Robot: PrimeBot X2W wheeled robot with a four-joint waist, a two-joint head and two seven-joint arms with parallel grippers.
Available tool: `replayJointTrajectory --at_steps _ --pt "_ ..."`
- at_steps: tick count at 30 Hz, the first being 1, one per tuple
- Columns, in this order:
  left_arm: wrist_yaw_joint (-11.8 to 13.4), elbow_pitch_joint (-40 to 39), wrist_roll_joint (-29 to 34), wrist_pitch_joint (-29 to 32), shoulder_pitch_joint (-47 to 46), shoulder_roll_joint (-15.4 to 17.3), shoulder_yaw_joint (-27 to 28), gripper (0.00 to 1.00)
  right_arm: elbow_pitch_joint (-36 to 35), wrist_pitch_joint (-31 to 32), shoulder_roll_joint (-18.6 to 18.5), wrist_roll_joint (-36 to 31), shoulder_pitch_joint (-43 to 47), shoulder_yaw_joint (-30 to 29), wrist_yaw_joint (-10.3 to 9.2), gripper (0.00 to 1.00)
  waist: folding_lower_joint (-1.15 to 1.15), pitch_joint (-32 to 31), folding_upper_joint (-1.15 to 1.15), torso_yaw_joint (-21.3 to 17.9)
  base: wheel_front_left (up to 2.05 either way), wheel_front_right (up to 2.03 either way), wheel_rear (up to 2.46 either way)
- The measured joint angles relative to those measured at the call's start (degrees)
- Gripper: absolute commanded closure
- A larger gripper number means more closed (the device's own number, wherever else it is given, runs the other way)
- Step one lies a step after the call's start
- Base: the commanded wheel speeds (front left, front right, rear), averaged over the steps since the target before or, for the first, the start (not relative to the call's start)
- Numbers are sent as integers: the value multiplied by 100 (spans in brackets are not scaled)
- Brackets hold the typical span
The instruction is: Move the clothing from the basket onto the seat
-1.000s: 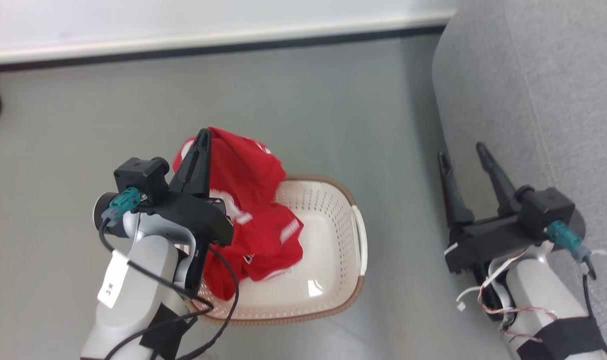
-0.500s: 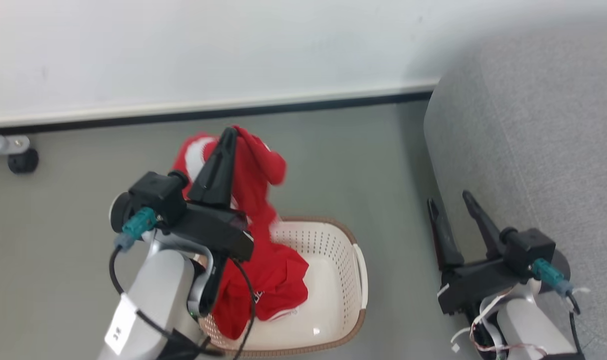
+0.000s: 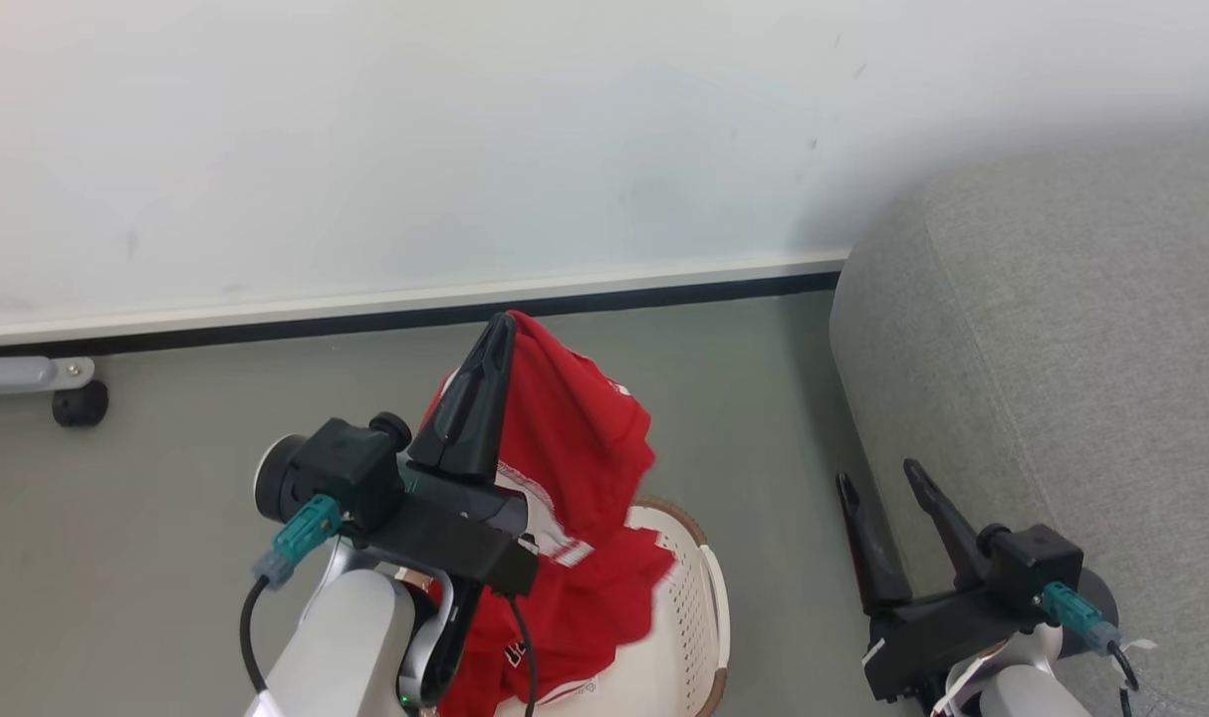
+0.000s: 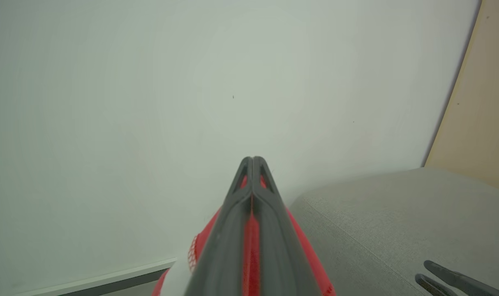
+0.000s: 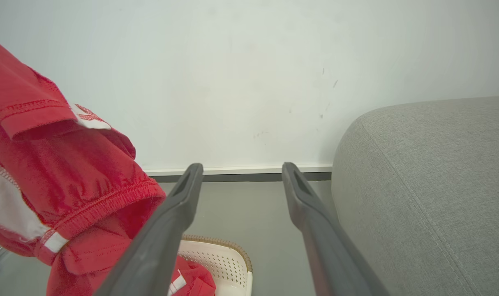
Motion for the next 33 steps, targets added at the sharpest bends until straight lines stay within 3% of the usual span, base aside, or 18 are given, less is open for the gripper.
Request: replayJointTrajectory --at_steps 25,33 --pt "203 -727 146 289 416 86 -121 100 -231 31 15 24 268 111 9 0 1 -312 1 4 0 0 0" --pt "229 -868 146 408 419 85 -174 100 -343 94 87 23 263 332 103 0 1 -300 1 41 0 0 0"
